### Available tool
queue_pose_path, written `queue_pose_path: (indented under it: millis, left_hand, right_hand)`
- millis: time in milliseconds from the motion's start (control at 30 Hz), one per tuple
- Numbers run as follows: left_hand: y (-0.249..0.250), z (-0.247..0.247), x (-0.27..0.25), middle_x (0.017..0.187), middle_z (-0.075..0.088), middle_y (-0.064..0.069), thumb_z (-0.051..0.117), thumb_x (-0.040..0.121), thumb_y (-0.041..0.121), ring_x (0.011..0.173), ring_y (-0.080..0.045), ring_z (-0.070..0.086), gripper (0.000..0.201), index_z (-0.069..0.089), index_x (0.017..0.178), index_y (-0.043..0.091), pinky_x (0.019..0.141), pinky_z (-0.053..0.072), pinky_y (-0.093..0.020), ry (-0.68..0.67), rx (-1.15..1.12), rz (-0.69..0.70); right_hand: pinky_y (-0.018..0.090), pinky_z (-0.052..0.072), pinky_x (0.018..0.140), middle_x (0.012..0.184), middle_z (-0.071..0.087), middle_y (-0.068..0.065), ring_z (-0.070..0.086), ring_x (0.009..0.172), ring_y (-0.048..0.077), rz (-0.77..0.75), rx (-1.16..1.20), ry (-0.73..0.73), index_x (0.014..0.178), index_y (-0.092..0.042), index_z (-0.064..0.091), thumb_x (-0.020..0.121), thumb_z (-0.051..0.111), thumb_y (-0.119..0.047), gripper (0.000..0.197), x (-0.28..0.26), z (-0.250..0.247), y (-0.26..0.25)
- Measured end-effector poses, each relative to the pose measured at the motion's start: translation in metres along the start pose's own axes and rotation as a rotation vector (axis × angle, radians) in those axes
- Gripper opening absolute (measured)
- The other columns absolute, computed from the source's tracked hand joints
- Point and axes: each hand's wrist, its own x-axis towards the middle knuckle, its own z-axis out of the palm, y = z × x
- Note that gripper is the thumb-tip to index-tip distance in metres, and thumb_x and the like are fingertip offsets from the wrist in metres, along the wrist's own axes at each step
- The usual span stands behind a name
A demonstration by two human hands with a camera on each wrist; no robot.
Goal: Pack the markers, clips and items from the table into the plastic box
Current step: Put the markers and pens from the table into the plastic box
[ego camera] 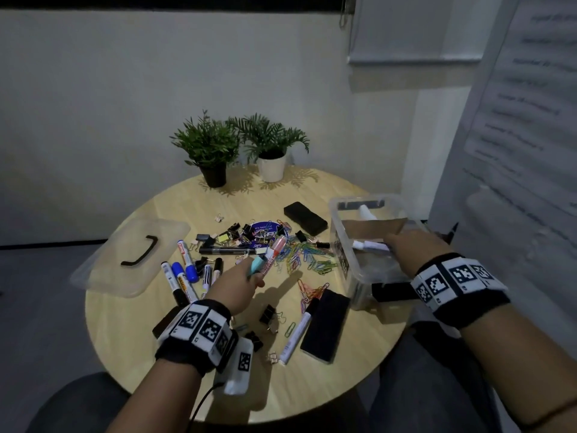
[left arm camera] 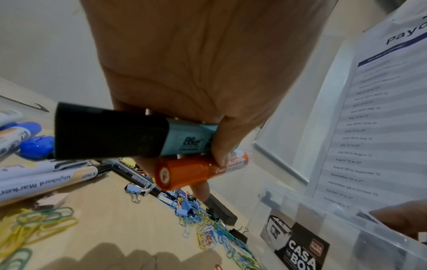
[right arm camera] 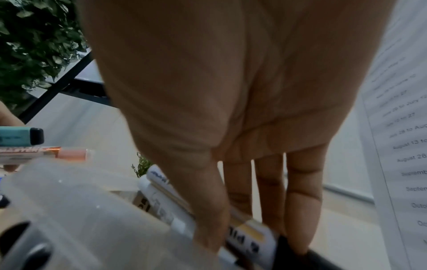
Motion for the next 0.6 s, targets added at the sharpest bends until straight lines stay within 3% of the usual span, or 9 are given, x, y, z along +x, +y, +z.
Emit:
queue_pose_path:
  millis: [100,200,267,367,433,533,567,600]
  left_hand:
    - [0.003,0.004,-0.005,0.103,0.067,-0.001,0.04,0.101,0.024,0.075,-0.016,0.054,0.025,0.049,0.121,0.014,0.068,0.041,-0.028,-0.018,0.002,0.006]
    - [0.001,0.003,-0.01,0.1,0.066,0.001,0.04,0.1,0.024,0.071,-0.013,0.053,0.026,0.047,0.124,0.015,0.066,0.04,-0.028,-0.017,0.012,0.003]
    - [-0.002,0.001,-0.013,0.096,0.065,0.003,0.04,0.1,0.025,0.071,-0.013,0.053,0.028,0.045,0.127,0.019,0.064,0.04,-0.028,-0.009,0.034,0.002]
    - [-0.004,0.0,-0.015,0.094,0.063,0.005,0.04,0.1,0.026,0.069,-0.012,0.052,0.03,0.045,0.13,0.021,0.066,0.042,-0.029,-0.003,0.032,-0.006]
    - [-0.001,0.003,-0.017,0.096,0.064,0.003,0.04,0.1,0.026,0.069,-0.014,0.052,0.029,0.046,0.128,0.019,0.067,0.043,-0.03,-0.015,0.019,-0.006]
    - [0.001,0.009,-0.021,0.1,0.066,0.003,0.04,0.1,0.026,0.074,-0.016,0.055,0.024,0.047,0.122,0.019,0.061,0.043,-0.027,-0.033,0.044,0.017]
    - [0.002,0.01,-0.024,0.1,0.066,0.003,0.04,0.1,0.026,0.076,-0.016,0.056,0.023,0.047,0.122,0.02,0.06,0.043,-0.027,-0.036,0.063,0.022]
    - [0.001,0.01,-0.026,0.099,0.065,0.004,0.039,0.101,0.027,0.079,-0.017,0.057,0.024,0.047,0.122,0.022,0.062,0.044,-0.028,-0.039,0.08,0.026]
  right_hand:
    - [0.035,0.042,0.101,0.13,0.058,0.014,0.056,0.119,0.028,-0.045,0.08,-0.027,0.137,-0.016,0.047,0.097,0.043,-0.025,0.041,0.006,-0.003,0.0]
    - [0.031,0.042,0.097,0.126,0.061,0.012,0.058,0.116,0.027,-0.032,0.07,-0.103,0.125,-0.008,0.057,0.098,0.042,-0.016,0.032,0.009,-0.01,0.001]
    - [0.033,0.041,0.099,0.129,0.059,0.014,0.056,0.12,0.027,0.012,0.088,-0.161,0.127,-0.006,0.055,0.098,0.042,-0.016,0.033,0.01,-0.012,0.001]
    - [0.038,0.047,0.096,0.128,0.06,0.011,0.058,0.117,0.028,0.013,0.036,-0.18,0.127,-0.015,0.057,0.095,0.047,-0.022,0.035,0.01,-0.014,-0.006]
    - [0.038,0.049,0.089,0.119,0.064,0.006,0.06,0.103,0.025,-0.027,0.07,-0.191,0.124,-0.021,0.06,0.092,0.052,-0.025,0.033,0.011,-0.016,-0.011]
    - [0.032,0.045,0.078,0.081,0.065,-0.004,0.058,0.089,0.025,-0.038,0.359,-0.196,0.104,-0.032,0.06,0.088,0.059,-0.02,0.021,0.019,-0.014,-0.011]
    - [0.031,0.045,0.08,0.082,0.069,-0.001,0.061,0.092,0.026,-0.038,0.448,-0.156,0.104,-0.026,0.062,0.088,0.058,-0.019,0.018,0.021,-0.011,-0.008]
    - [0.029,0.043,0.084,0.094,0.07,0.002,0.061,0.096,0.025,-0.035,0.505,-0.095,0.112,-0.016,0.063,0.09,0.054,-0.02,0.024,0.018,-0.01,-0.002]
